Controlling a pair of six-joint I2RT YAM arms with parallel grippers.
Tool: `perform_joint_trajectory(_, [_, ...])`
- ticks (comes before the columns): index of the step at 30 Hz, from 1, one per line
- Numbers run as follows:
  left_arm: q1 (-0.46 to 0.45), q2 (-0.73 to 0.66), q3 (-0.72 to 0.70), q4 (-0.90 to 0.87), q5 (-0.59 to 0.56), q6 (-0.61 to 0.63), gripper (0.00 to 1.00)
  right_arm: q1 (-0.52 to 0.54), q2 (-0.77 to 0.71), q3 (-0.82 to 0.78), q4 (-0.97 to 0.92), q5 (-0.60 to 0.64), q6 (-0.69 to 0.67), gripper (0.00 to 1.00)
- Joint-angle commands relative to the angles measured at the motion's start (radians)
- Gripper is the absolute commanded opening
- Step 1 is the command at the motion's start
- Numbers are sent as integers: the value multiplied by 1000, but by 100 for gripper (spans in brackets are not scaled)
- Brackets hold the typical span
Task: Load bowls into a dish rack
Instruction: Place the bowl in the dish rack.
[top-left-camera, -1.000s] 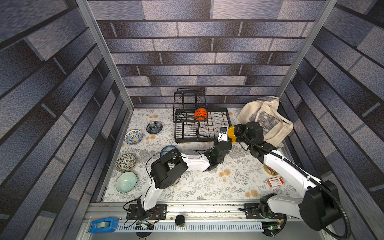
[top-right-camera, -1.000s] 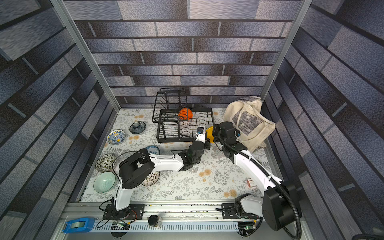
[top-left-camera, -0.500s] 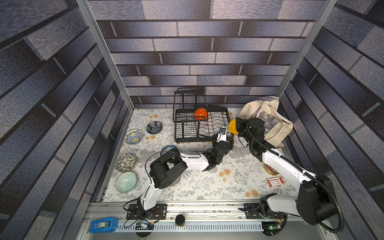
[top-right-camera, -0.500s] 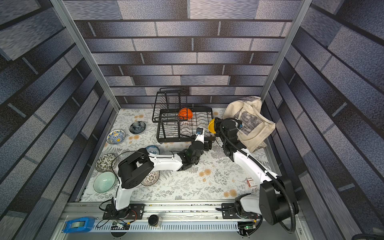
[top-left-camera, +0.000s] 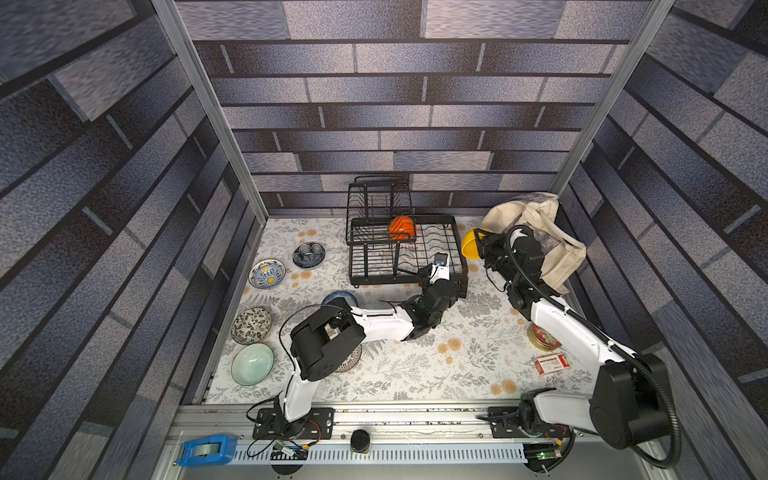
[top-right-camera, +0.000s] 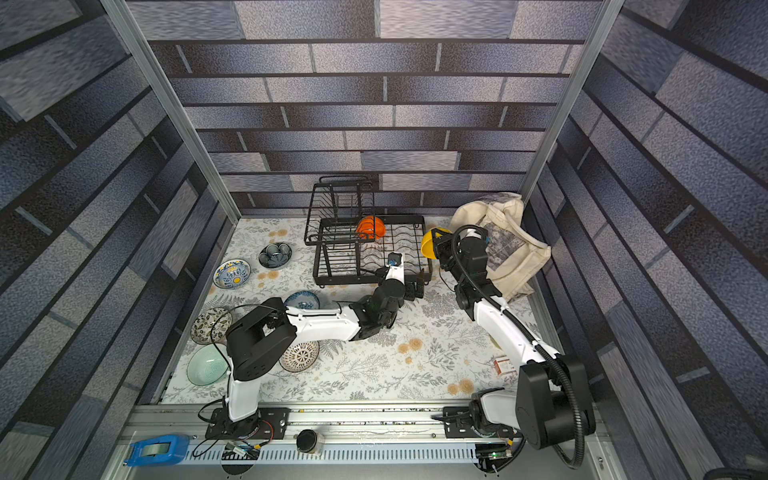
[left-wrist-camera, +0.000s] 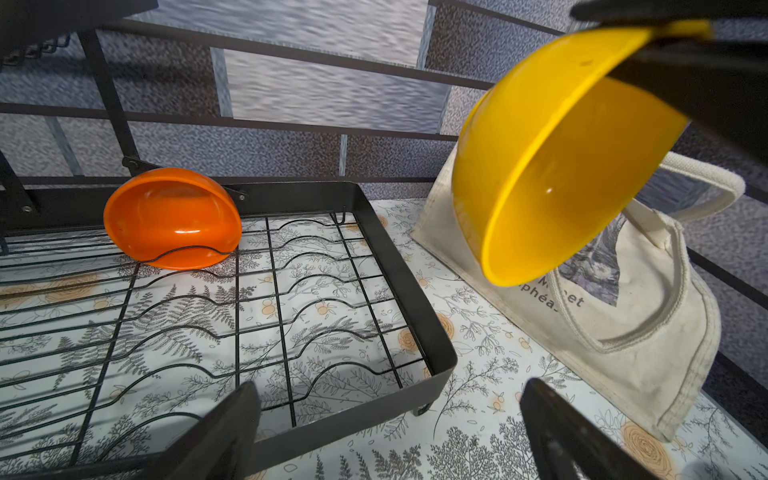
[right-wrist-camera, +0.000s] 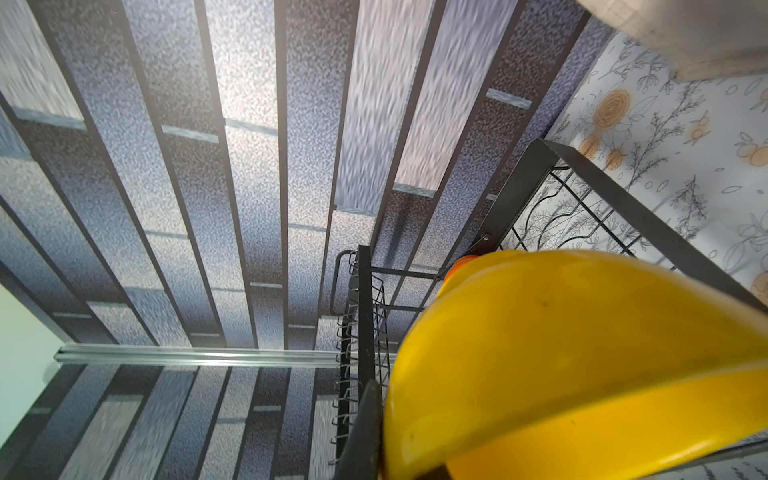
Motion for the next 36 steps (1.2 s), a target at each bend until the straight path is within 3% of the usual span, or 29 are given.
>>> perform_joint_trajectory(1, [-5,-61,-23,-28,24,-28,100,-10,-44,36,21,-112,-105,0])
perform_joint_trajectory(9, [7,-209,-132,-133,227,-139,100,-11,7,48,90,-284,-133,0])
perform_joint_trajectory(15, [16,-463,-202,-462,203,-210,100,-11,87,47,187,-325,-114,0])
perform_joint_trajectory(21, [147,-758,-271,-798,333,-283,100,-8,193,88,231,-333,-90,0])
perform_joint_trajectory(24, [280,-892,-321,-940,401,-345,100,0,257,110,278,-330,-61,0])
perform_joint_trajectory(29, [614,-1059,-384,-1034,627,-393,100,25,367,158,361,-326,-8,0])
perform_joint_trajectory(34, [962,-1003,-397,-1010,978,-475,100,75,475,221,394,-310,17,0])
perform_joint_trajectory(36, [1053,-929,-392,-969,1125,-531,100,93,517,273,419,-302,39,0])
